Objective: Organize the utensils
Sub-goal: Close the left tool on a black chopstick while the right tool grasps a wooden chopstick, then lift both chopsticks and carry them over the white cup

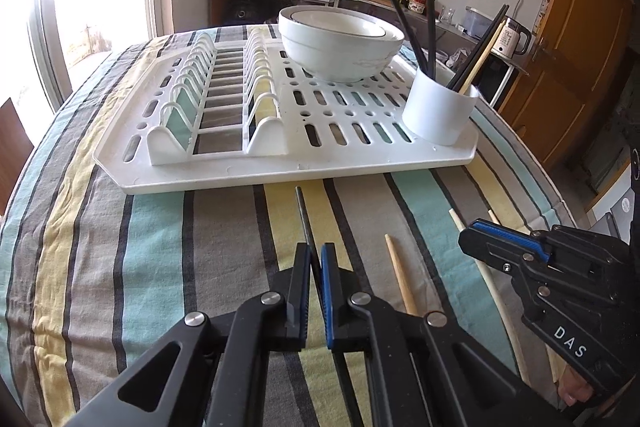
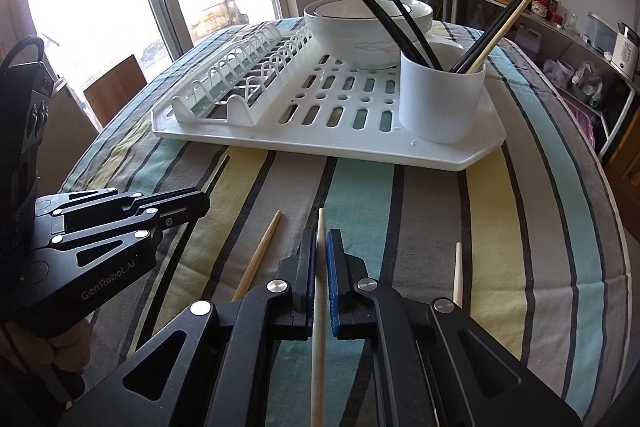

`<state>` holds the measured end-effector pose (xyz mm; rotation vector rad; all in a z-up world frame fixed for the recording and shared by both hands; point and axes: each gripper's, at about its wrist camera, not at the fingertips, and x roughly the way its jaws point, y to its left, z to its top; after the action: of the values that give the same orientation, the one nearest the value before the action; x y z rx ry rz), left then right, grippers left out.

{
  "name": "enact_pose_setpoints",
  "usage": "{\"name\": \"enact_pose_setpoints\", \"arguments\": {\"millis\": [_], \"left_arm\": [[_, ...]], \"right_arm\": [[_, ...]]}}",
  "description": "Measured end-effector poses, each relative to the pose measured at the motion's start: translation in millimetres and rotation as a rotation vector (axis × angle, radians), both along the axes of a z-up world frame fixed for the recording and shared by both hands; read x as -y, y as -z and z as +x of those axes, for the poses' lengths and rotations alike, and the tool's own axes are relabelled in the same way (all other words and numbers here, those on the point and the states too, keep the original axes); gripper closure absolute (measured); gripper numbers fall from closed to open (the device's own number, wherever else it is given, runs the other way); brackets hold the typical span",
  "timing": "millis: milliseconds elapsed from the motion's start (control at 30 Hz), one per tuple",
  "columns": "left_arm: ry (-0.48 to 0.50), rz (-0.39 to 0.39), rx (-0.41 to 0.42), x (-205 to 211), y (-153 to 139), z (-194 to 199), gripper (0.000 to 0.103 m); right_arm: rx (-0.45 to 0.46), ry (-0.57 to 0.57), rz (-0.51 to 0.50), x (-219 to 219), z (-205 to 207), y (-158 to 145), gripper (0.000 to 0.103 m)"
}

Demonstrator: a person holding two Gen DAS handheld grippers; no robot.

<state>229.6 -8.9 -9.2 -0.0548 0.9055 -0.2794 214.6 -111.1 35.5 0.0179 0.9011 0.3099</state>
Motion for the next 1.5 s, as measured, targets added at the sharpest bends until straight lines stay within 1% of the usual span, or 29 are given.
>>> {"name": "enact_pose_setpoints", "arguments": {"millis": [267, 500, 700, 900, 1067, 1133, 1333, 1500], "left_arm": [[0.012, -0.034, 0.124, -5, -55, -21, 0.099], [0.013, -0.066, 0.229, -11, -102, -47, 0.099], [0.011, -0.074, 0.305, -15, -130, -68, 0.1], [0.011, -0.074, 0.331, -16, -141, -77, 0.1], [0.015, -0.073, 0.334, -15, -143, -78, 0.1], [0.019, -0.077, 0.336, -16, -146, -79, 0.103], [0.024, -0.067, 0.358, -13, -153, -76, 0.103], [0.013, -0.066, 0.312, -15, -139, -60, 0.103]], "right_arm": [[0.103, 0.015, 0.076, 18, -17, -37, 0.098], [0.199, 0.024, 0.111, 30, -36, -69, 0.098], [0.27, 0.028, 0.126, 38, -50, -90, 0.098], [0.307, 0.028, 0.128, 40, -59, -98, 0.098], [0.317, 0.03, 0.128, 43, -61, -101, 0.098], [0.321, 0.032, 0.131, 46, -62, -103, 0.098], [0.334, 0.04, 0.133, 51, -61, -107, 0.098], [0.324, 0.045, 0.132, 52, -58, -104, 0.098]]}}
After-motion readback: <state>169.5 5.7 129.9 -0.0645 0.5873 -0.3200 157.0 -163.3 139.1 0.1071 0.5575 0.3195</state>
